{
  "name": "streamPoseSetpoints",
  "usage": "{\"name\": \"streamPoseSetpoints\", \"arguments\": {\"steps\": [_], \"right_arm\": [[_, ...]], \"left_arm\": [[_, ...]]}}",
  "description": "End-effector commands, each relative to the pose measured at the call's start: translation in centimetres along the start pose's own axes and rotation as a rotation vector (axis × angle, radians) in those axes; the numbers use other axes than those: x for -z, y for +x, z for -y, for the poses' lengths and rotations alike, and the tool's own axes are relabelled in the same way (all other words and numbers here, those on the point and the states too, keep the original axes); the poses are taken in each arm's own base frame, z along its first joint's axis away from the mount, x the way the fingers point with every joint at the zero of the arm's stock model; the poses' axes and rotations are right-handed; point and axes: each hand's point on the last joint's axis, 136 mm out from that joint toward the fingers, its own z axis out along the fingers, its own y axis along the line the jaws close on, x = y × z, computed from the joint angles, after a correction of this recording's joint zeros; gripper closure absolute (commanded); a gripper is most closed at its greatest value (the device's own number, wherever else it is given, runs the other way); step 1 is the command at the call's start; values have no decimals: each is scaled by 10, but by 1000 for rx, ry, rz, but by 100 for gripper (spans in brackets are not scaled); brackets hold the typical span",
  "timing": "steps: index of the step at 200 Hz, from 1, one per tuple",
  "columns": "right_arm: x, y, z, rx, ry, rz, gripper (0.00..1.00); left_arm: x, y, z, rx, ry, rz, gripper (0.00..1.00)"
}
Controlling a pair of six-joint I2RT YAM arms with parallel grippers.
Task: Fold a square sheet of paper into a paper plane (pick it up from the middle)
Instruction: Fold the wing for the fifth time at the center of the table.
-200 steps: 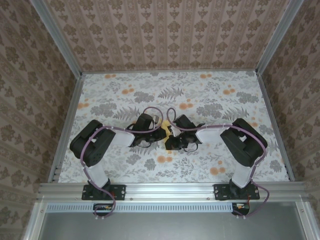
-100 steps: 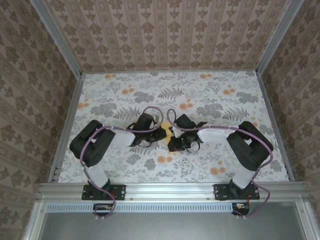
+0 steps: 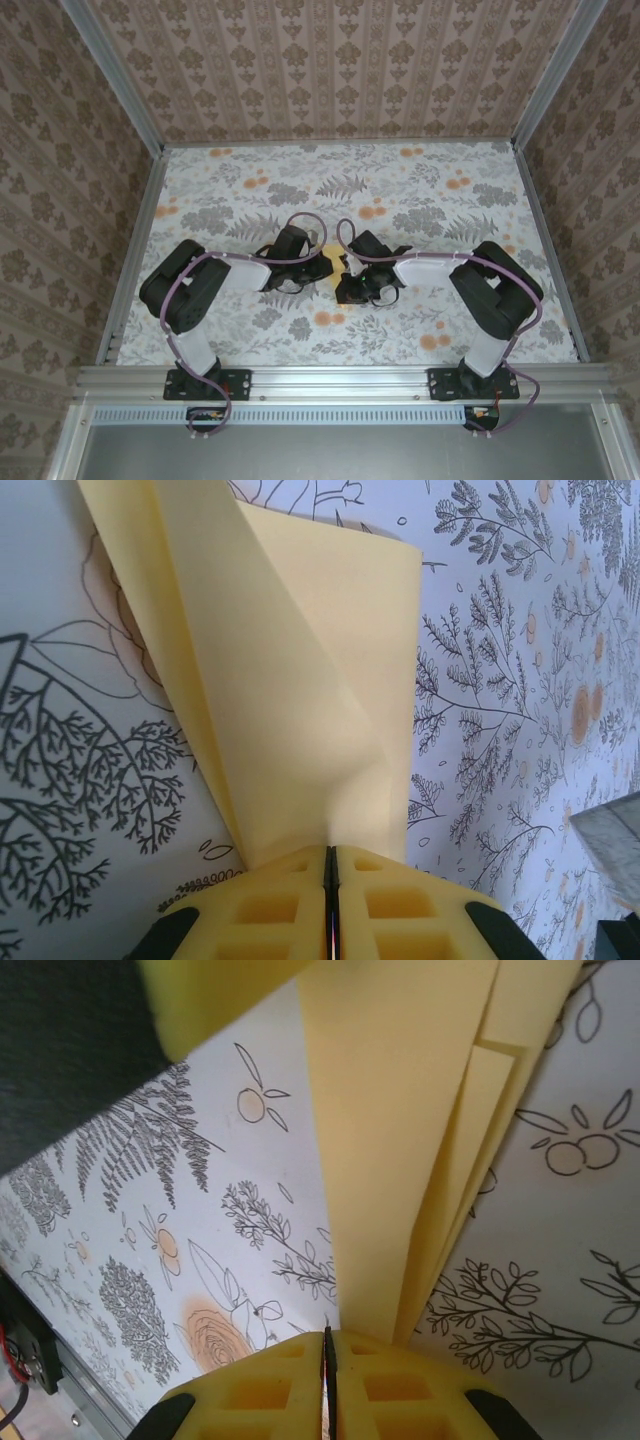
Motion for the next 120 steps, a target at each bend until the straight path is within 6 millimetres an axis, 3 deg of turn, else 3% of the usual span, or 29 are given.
{"name": "streamPoseSetpoints", "arguments": {"steps": [1,31,61,120], "right_arm": [[-7,23,26,-12,92,-78,89],[-5,34,42,11,145,-123,89],[-3,37,44,14,127,-134,89],[3,36,44,9,80,-133,89]], "left_arm": [[-3,7,-15,14,-66,-35,88],[0,-1,6,-83,-3,-34,86],[6,-5,20,-189,41,-30,84],[16,-18,28,-250,109,11,83]]}}
